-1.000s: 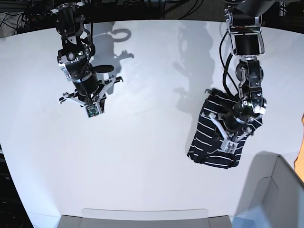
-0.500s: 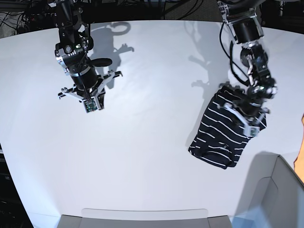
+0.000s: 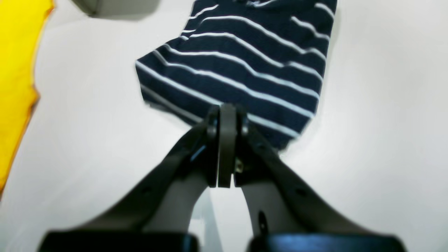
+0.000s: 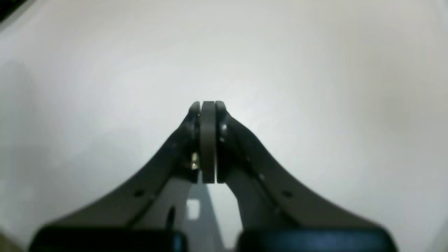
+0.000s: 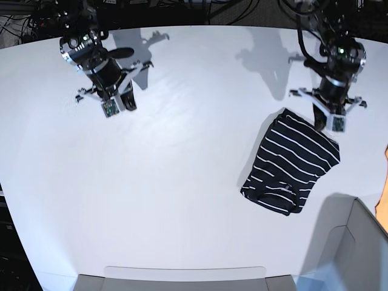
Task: Fold the T-shirt properly
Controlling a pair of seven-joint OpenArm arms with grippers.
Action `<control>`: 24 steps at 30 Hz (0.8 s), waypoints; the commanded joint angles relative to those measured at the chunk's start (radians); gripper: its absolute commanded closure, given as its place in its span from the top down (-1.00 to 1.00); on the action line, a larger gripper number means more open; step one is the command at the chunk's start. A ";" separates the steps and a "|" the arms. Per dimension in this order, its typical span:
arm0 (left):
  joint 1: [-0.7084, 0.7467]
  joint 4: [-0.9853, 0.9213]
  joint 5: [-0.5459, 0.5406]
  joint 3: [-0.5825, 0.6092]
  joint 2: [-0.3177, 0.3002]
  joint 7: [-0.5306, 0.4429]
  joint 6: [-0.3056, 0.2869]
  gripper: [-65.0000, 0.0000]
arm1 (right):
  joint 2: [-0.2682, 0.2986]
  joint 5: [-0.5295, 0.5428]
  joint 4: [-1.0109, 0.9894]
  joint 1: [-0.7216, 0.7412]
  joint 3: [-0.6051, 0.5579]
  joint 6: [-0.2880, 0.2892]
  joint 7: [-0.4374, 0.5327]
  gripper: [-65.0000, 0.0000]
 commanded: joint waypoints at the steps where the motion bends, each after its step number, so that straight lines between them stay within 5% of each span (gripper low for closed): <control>1: 0.043 0.011 -0.006 -0.006 -0.008 -0.011 -0.002 -1.00 | 0.026 0.025 0.023 -0.031 0.003 0.002 0.023 -1.00; 7: 0.244 0.012 -0.026 -0.151 -0.007 -0.013 -0.005 -1.00 | 0.204 0.101 0.024 -0.276 0.006 0.002 0.257 -1.00; 11: 0.362 0.012 -0.192 -0.278 -0.007 -0.002 -0.005 -1.00 | 0.296 0.178 0.024 -0.425 0.000 0.002 0.405 -1.00; 17: 0.577 0.011 -0.433 -0.415 -0.005 -0.002 0.002 -1.00 | 0.393 0.192 0.023 -0.598 0.007 0.001 0.436 -1.00; 24: 0.732 -0.017 -0.447 -0.421 0.069 0.006 0.003 -1.00 | 0.463 0.023 -0.005 -0.769 -0.106 -0.002 0.425 -1.00</control>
